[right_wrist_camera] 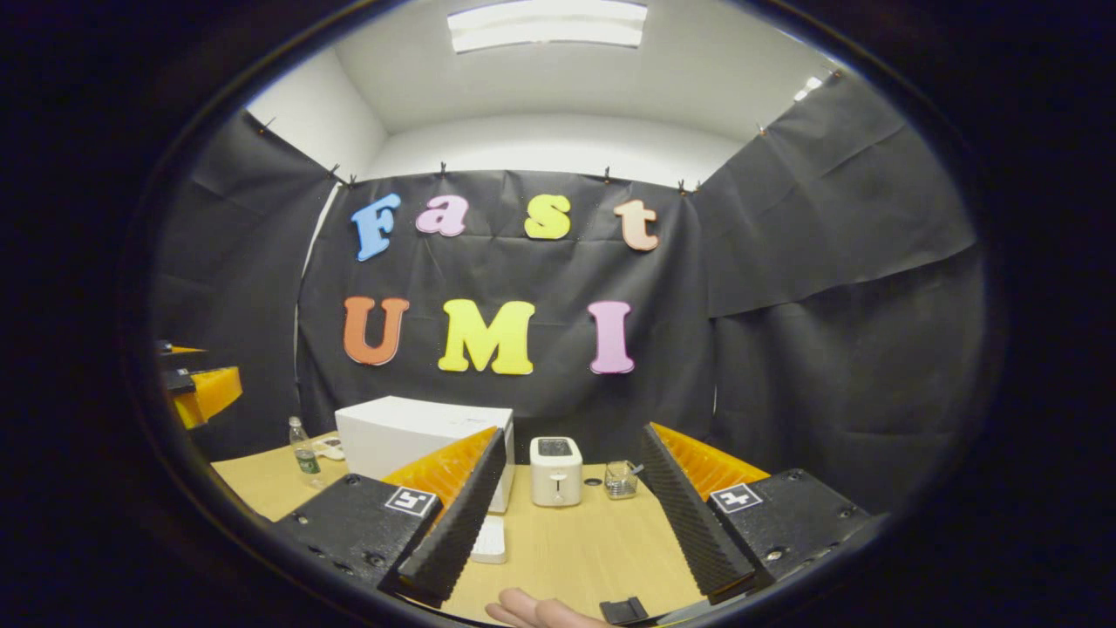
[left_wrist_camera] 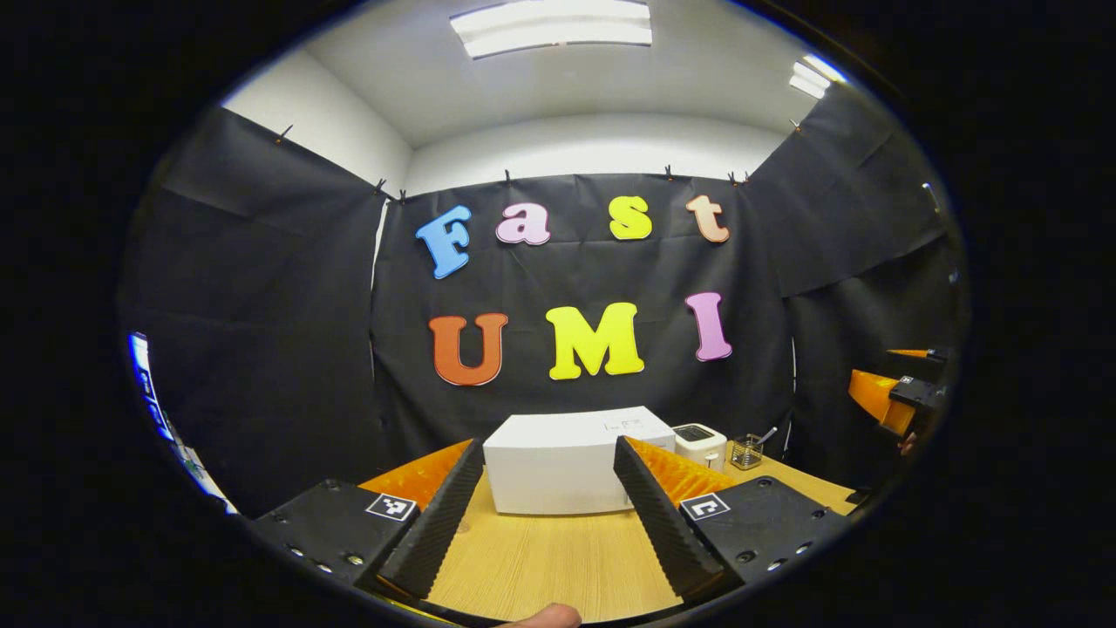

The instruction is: Open the microwave oven with the left hand, put the food in, and close the microwave oven.

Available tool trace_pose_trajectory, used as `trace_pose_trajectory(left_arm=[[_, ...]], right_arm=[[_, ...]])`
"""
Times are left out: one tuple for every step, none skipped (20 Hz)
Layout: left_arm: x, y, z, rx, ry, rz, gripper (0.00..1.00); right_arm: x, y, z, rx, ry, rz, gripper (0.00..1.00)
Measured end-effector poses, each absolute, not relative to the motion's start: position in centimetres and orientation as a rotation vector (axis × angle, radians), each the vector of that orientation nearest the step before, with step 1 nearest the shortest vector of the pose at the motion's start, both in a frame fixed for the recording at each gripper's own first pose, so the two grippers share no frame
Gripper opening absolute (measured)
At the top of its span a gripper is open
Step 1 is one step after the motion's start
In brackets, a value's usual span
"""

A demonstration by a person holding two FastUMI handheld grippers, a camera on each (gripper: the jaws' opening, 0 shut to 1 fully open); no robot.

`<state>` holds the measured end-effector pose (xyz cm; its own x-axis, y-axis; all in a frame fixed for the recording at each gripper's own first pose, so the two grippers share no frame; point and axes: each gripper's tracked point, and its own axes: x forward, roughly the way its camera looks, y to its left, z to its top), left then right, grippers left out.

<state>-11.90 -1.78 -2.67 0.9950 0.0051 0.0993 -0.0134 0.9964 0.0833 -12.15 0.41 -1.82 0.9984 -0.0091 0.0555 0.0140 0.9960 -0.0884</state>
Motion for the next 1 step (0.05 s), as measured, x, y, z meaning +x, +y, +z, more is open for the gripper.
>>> trace_pose_trajectory(left_arm=[[-12.17, -2.14, -2.73, 0.079, -0.101, 0.0, 0.94]], right_arm=[[-12.17, 0.36, -1.83, -0.084, -0.056, -0.014, 0.99]])
